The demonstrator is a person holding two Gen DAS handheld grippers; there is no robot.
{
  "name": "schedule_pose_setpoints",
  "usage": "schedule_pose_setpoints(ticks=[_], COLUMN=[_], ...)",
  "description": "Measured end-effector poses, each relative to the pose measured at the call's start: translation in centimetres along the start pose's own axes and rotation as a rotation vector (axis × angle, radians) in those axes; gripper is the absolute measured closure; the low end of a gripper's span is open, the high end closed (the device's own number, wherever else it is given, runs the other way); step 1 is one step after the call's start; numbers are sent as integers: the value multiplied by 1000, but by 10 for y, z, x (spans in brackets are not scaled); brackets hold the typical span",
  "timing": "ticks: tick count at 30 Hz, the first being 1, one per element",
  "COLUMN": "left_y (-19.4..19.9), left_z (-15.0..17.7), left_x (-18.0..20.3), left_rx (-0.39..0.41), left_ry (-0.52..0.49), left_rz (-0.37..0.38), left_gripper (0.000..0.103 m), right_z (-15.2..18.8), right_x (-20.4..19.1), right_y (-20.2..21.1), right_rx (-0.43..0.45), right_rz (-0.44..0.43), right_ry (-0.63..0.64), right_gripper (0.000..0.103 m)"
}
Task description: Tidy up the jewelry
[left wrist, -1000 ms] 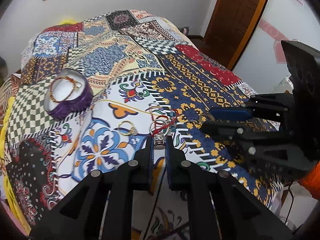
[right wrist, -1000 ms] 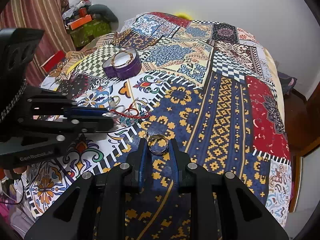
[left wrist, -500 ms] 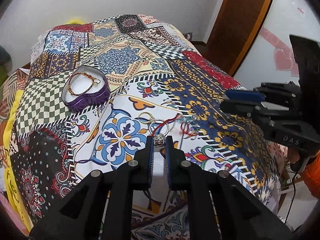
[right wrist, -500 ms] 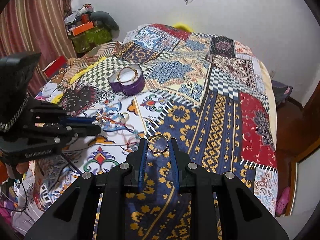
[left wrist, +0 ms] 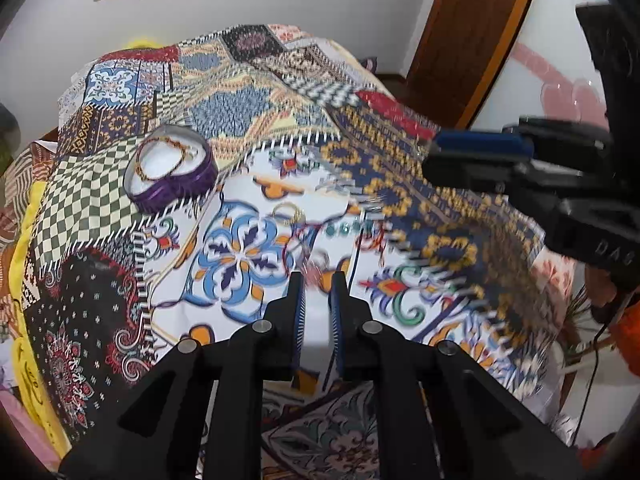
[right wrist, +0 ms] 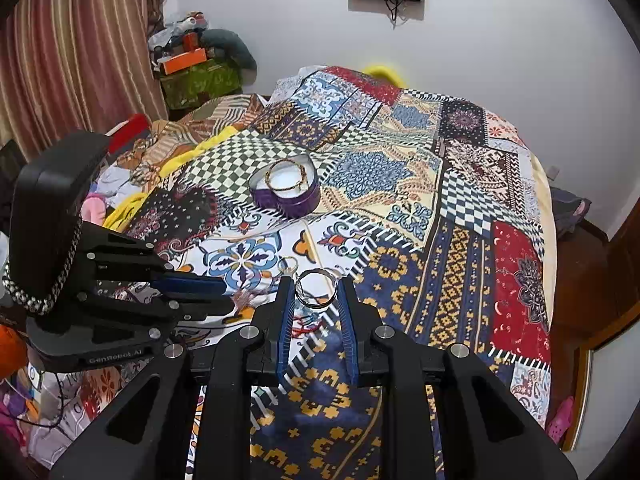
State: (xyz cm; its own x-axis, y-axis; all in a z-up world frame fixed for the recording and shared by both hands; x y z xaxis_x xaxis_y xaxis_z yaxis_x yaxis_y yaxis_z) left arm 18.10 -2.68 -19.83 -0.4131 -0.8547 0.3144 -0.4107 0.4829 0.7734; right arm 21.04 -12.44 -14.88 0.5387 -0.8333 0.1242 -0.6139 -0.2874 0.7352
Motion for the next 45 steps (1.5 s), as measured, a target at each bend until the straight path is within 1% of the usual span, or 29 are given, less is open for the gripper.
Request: schedule_pose_setpoints(ticks=[2, 3, 6, 10, 16, 18, 24, 27, 28, 30, 34, 36, 39, 42, 45], left_y=[-1, -1, 3, 3, -12, -19, -36, -43, -44, -49, -63, -66, -66, -64, -56], left_z=[5, 6, 6, 0, -11, -15, -27, -32, -34, -37, -37, -36, -36, -37, -43], left_x=[0, 0, 2, 6, 22, 28, 42, 45, 44, 44, 39, 38, 38, 39, 43], left_rx=[-17, -17, -7, 4, -9, -18, -36, -40, -40, -49, -87, -92, -87, -78, -42], left_ry=[-2, -5, -7, 0, -24, -35, -72, -73, -73, -72, -61, -64, -65, -45, -36], left_rz=[-2, -4, -7, 20, 50, 60, 71, 79, 81, 84, 88, 85, 89, 121, 137], left_gripper=[74, 74, 74, 74, 74, 74, 74, 74, 75, 83, 90, 94, 95, 95, 95], right_z=[3, 6, 13, 27, 49, 55, 65, 67, 67, 68, 69, 71, 71, 69, 68], right_x=[-1, -1, 2, 11, 28, 33, 40, 40, 40, 41, 43, 42, 41, 40, 40], right_y=[-3, -6, -9, -15, -27, -30, -30, -30, -30, -31, -31, -31, -31, -32, -31], right_rx=[-13, -23, -43, -79, -138, -152, -148, -140, -138, -137, -136, -137, -133, -133, -135], right_rz=[-3, -4, -7, 2, 35, 34, 18, 13, 10, -1, -20, -22, -18, -15, -14], right_ry=[1, -1, -14, -33, -51, -57, -63, -56, -56, -62, -71, -65, -61, -61, -63], right_gripper=[83, 83, 83, 83, 83, 83, 83, 83, 83, 83, 83, 83, 83, 83, 83])
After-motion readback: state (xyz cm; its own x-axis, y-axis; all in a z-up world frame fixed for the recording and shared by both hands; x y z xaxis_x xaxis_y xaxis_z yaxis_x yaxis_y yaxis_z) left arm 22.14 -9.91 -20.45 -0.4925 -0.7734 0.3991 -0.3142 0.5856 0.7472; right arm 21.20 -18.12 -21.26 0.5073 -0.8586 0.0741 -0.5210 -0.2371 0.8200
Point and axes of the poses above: each gripper's, at about its wrist camera, not at the fingertips, and y roughly against the way its jaws point, x to its right, z to its underside, the point moved 3 cm from there along -y, roughly the way its jaws point, and after that the axes turned 12 degrees about z, right-handed, at the moved point
